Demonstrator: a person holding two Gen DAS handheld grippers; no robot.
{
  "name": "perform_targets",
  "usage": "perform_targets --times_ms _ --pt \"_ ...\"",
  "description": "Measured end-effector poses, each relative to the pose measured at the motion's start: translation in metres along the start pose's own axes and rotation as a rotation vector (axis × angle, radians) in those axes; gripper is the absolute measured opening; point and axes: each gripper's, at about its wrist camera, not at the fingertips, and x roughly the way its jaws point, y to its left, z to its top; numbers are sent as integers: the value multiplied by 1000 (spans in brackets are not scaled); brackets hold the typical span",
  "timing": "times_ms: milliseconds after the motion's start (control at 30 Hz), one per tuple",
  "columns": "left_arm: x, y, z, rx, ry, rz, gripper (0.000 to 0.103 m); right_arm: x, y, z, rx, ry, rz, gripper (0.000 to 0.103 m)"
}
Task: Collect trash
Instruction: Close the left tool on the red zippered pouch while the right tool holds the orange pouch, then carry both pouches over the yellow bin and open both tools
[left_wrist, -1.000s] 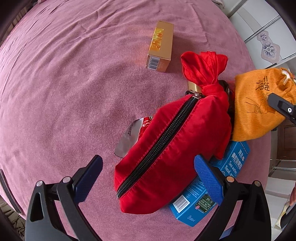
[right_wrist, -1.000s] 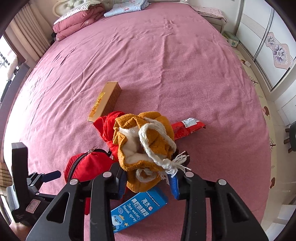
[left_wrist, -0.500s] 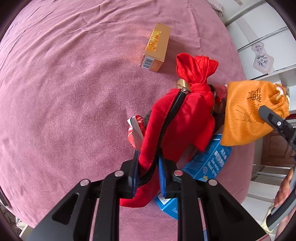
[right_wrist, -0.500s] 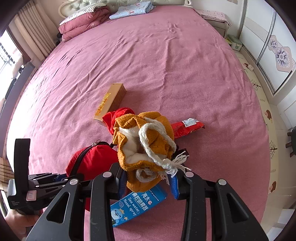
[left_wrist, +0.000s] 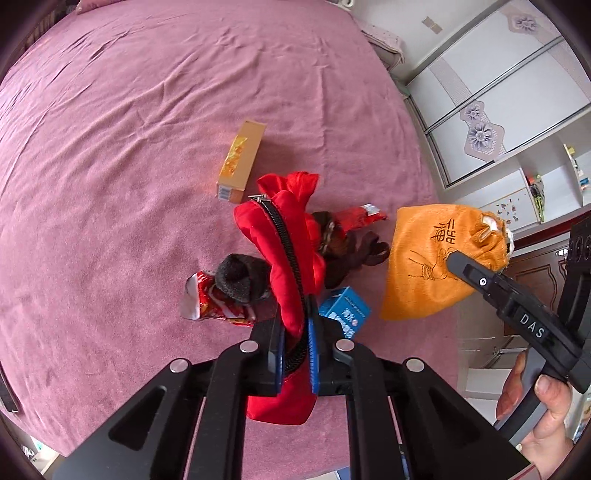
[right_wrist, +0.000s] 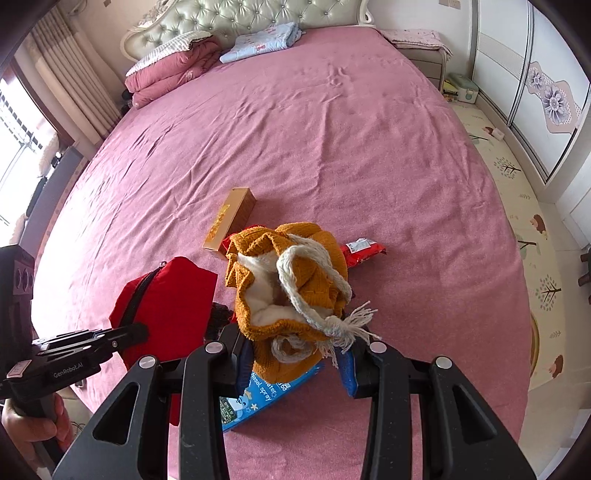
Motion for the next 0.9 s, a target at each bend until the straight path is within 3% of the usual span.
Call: perform_targets --times_ms 167,300,900 --pt "-10 -46 1 73 -13 -43 10 -32 -29 -8 43 -23 5 36" --pt "5 -91 2 154 17 -56 10 -54 -62 -16 87 -36 -14 36" --pt "162 -354 -5 524 229 -199 10 -120 -304 -85 453 -71 -184 36"
